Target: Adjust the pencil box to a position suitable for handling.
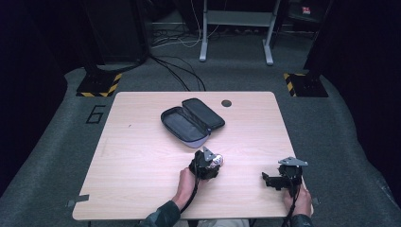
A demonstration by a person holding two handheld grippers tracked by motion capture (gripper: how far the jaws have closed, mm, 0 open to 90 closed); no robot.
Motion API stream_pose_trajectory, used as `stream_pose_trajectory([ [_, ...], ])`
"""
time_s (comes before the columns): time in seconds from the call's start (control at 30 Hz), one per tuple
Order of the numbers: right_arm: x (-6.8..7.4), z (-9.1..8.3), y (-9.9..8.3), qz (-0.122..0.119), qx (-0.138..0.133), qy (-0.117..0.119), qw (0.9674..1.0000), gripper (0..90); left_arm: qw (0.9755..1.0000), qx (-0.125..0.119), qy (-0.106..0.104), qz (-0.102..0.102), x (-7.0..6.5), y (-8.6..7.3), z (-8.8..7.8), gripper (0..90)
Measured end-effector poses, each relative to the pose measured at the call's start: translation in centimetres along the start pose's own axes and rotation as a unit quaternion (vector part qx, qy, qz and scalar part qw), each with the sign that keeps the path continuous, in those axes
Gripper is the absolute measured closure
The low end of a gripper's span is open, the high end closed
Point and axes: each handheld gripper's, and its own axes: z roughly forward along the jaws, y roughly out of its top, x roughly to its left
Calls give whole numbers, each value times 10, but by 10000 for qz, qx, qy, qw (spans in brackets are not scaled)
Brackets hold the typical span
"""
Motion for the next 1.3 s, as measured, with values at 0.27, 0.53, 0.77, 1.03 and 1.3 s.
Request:
stream_pose_trajectory([
  [0.27, 0, 0, 0, 2, -8, -1, 10000, 0, 9999, -119, -64, 74, 1, -2, -1, 499],
  [0.53, 0, 0, 0, 0, 2, 0, 10000, 0, 9993, -307, -188, 49, 5, 0, -8, 501],
  [0.77, 0, 0, 0, 0, -4, 0, 10000, 0, 9989, -397, -230, 52, 11, -1, -22, 500],
  [1.03, 0, 0, 0, -1, 2, 0, 10000, 0, 9988, -471, -164, 1, 19, -7, -37, 500],
  [1.3, 0, 0, 0, 1, 6, 1, 10000, 0, 9981, -605, -93, -45, 26, -14, -57, 500],
])
